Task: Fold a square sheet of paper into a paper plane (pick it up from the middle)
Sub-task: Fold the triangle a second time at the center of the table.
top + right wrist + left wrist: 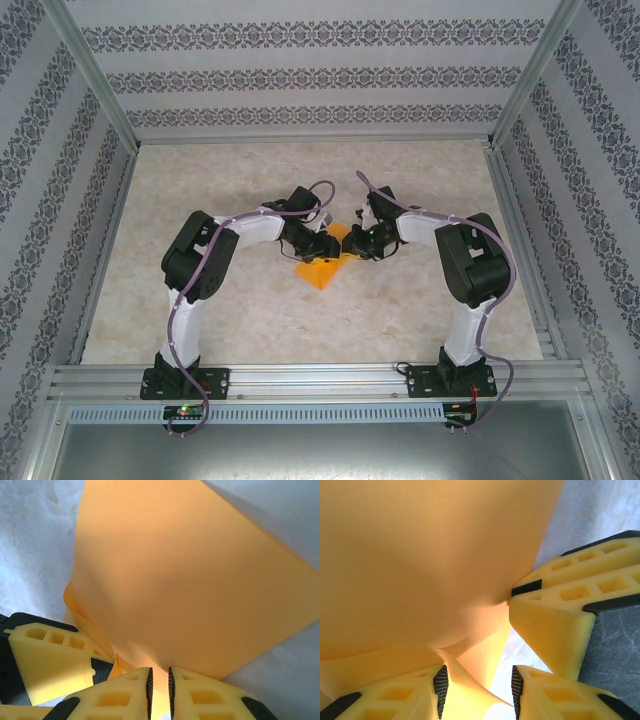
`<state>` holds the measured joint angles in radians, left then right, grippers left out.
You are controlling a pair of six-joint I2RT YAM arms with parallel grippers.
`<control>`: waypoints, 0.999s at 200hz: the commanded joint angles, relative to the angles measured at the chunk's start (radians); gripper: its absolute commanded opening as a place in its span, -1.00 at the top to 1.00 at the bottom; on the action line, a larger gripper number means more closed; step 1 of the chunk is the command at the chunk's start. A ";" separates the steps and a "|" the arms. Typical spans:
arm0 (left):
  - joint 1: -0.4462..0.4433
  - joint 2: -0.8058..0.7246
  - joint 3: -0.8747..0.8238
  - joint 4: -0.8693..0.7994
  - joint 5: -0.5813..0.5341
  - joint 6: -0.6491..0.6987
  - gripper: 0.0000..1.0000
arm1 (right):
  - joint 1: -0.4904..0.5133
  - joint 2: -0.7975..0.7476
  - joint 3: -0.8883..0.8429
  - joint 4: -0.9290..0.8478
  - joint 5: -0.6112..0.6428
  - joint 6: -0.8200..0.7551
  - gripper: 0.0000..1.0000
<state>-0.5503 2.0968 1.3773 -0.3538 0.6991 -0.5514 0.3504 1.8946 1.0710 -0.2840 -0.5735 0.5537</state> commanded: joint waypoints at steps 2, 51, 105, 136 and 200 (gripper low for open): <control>-0.014 -0.026 -0.062 0.097 -0.035 -0.016 0.06 | -0.010 -0.034 -0.041 0.017 -0.007 0.013 0.62; -0.015 -0.052 -0.109 0.176 -0.021 -0.039 0.02 | -0.052 -0.095 -0.105 0.047 -0.048 0.030 0.63; -0.014 -0.069 -0.138 0.210 -0.024 -0.057 0.47 | -0.054 -0.149 -0.164 0.110 -0.114 0.081 0.72; -0.015 -0.079 -0.147 0.219 -0.024 -0.058 0.61 | -0.039 -0.138 -0.169 0.142 -0.141 0.103 0.76; -0.013 -0.069 -0.141 0.221 -0.015 -0.054 0.67 | -0.021 -0.073 -0.117 0.101 -0.125 0.063 0.62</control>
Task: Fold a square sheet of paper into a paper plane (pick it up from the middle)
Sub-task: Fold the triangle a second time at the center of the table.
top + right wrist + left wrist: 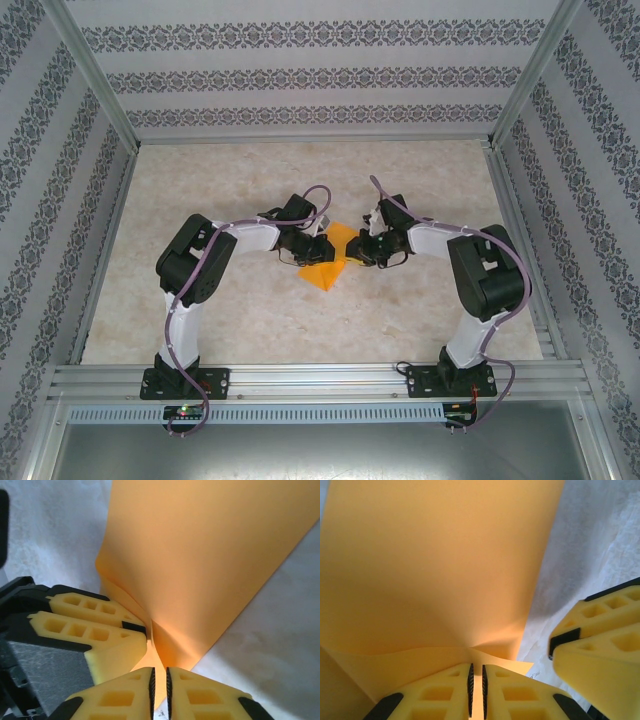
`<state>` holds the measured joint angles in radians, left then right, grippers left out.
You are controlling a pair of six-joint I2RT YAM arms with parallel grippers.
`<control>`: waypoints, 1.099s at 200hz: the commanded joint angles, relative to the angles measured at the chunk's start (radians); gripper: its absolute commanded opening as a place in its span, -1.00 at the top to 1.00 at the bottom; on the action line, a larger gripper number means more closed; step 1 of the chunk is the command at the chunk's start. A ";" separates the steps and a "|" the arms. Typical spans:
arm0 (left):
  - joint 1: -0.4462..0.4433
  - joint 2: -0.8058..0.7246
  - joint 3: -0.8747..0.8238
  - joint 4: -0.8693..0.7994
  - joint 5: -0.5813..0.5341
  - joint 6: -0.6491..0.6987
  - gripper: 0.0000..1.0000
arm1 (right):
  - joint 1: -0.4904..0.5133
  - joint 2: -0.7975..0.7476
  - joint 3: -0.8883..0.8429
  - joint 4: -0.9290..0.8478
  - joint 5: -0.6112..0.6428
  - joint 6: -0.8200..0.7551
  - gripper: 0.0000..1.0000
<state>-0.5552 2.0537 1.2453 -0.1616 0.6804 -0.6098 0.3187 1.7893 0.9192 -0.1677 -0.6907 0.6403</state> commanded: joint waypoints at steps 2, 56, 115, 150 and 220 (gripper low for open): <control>-0.008 -0.026 -0.008 0.029 0.005 0.005 0.67 | 0.011 0.032 0.036 -0.018 -0.006 -0.026 0.61; -0.006 -0.015 0.008 0.011 0.007 0.016 0.67 | 0.035 0.059 0.062 -0.024 -0.044 -0.036 0.56; -0.006 -0.018 0.007 0.014 0.014 0.015 0.67 | 0.042 0.058 0.055 -0.059 -0.019 -0.056 0.55; -0.006 -0.016 0.005 0.012 0.016 0.018 0.67 | 0.038 0.034 0.046 -0.073 0.036 -0.065 0.54; -0.005 -0.016 0.002 0.013 0.021 0.019 0.67 | 0.039 0.050 0.070 -0.090 0.045 -0.084 0.46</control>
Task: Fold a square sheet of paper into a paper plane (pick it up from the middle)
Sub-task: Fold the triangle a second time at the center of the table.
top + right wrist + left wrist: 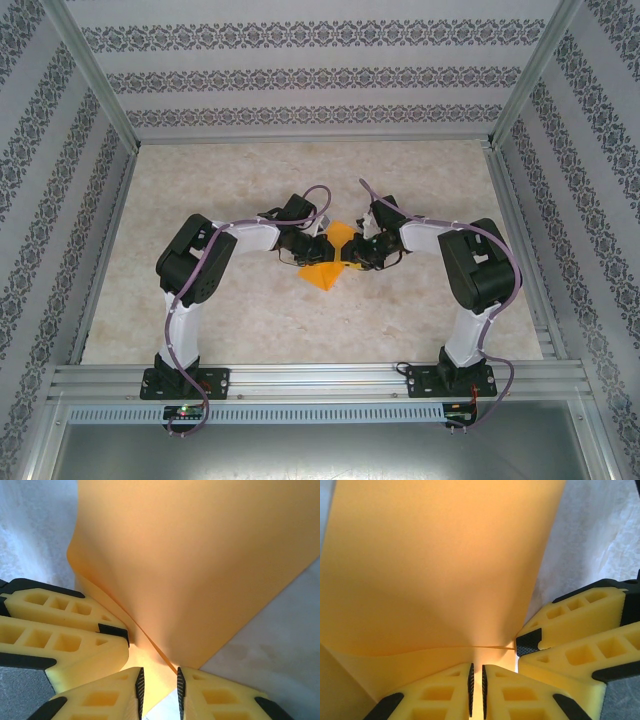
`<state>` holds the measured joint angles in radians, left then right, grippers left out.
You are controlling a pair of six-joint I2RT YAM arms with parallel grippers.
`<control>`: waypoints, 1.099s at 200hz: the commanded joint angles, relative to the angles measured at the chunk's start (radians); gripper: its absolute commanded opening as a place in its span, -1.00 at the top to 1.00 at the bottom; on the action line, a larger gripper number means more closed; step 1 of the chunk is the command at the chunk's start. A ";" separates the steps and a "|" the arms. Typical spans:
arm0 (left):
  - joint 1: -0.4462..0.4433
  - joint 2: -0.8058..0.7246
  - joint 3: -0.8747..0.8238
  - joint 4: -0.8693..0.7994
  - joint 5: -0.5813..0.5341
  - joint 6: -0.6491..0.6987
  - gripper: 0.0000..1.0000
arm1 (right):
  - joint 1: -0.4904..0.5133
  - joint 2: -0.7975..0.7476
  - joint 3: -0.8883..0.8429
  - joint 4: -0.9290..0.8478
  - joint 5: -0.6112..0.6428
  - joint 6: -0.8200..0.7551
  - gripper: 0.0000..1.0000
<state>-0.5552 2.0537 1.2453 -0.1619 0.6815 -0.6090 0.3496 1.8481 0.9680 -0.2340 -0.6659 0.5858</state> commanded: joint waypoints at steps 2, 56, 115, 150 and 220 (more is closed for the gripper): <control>-0.005 -0.016 0.002 0.013 0.019 0.018 0.68 | 0.008 -0.009 0.021 -0.024 0.021 -0.030 0.46; -0.005 -0.017 -0.005 0.018 0.027 0.023 0.67 | -0.017 -0.037 0.022 -0.035 0.034 -0.044 0.42; -0.003 -0.022 -0.009 0.023 0.034 0.022 0.67 | -0.005 -0.006 0.028 -0.007 -0.017 -0.028 0.42; 0.000 -0.026 -0.013 0.027 0.035 0.021 0.67 | -0.004 -0.004 0.032 0.009 -0.034 -0.018 0.43; 0.003 -0.039 -0.011 0.027 0.038 0.023 0.63 | 0.000 -0.009 0.048 -0.045 0.025 -0.043 0.44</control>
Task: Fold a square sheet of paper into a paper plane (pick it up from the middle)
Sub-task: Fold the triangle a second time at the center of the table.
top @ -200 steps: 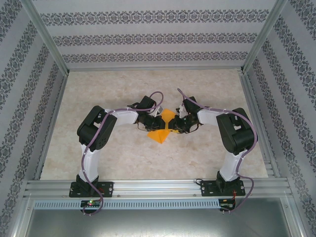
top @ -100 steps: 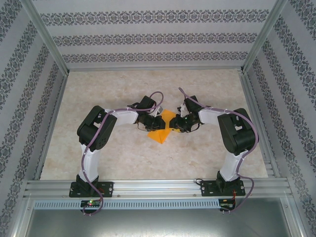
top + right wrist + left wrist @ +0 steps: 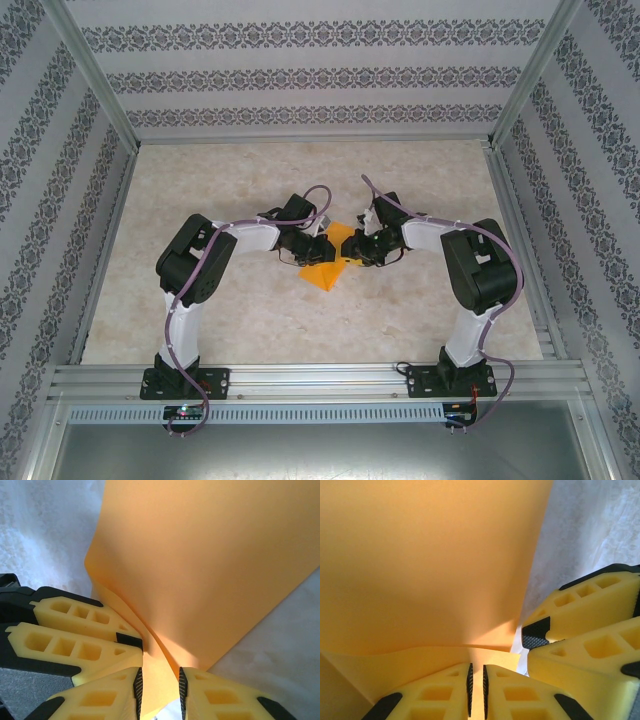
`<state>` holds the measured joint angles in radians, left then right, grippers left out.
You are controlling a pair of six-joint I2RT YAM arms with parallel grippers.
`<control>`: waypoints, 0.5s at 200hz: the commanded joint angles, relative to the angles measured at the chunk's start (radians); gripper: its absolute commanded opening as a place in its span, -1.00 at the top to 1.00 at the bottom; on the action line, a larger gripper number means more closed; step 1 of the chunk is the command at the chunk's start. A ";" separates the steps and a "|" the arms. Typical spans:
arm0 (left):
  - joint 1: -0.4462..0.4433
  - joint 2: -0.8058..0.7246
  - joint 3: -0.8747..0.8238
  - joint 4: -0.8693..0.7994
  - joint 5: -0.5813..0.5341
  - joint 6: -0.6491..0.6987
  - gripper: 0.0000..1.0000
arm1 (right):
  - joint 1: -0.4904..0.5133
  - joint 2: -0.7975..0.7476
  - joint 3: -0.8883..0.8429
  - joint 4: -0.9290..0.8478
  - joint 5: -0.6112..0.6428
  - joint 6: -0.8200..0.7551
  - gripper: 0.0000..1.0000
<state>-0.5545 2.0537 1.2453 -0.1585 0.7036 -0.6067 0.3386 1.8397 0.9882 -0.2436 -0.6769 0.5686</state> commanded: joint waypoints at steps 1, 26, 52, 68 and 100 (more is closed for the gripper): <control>0.002 -0.039 -0.011 0.023 0.016 0.022 0.63 | 0.012 0.000 0.027 -0.035 0.037 -0.026 0.44; 0.002 -0.048 -0.004 0.020 0.020 0.021 0.63 | 0.016 0.021 0.034 -0.035 0.029 -0.027 0.46; 0.004 -0.054 0.009 0.007 0.019 0.026 0.63 | 0.027 0.018 0.045 -0.039 0.032 -0.028 0.49; 0.004 -0.064 0.021 -0.010 0.019 0.034 0.63 | 0.030 0.030 0.056 -0.069 0.052 -0.045 0.51; 0.011 -0.085 0.045 -0.062 0.002 0.067 0.61 | 0.035 0.059 0.055 -0.068 0.058 -0.053 0.54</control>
<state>-0.5545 2.0224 1.2518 -0.1730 0.7033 -0.5938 0.3630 1.8679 1.0294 -0.2810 -0.6437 0.5457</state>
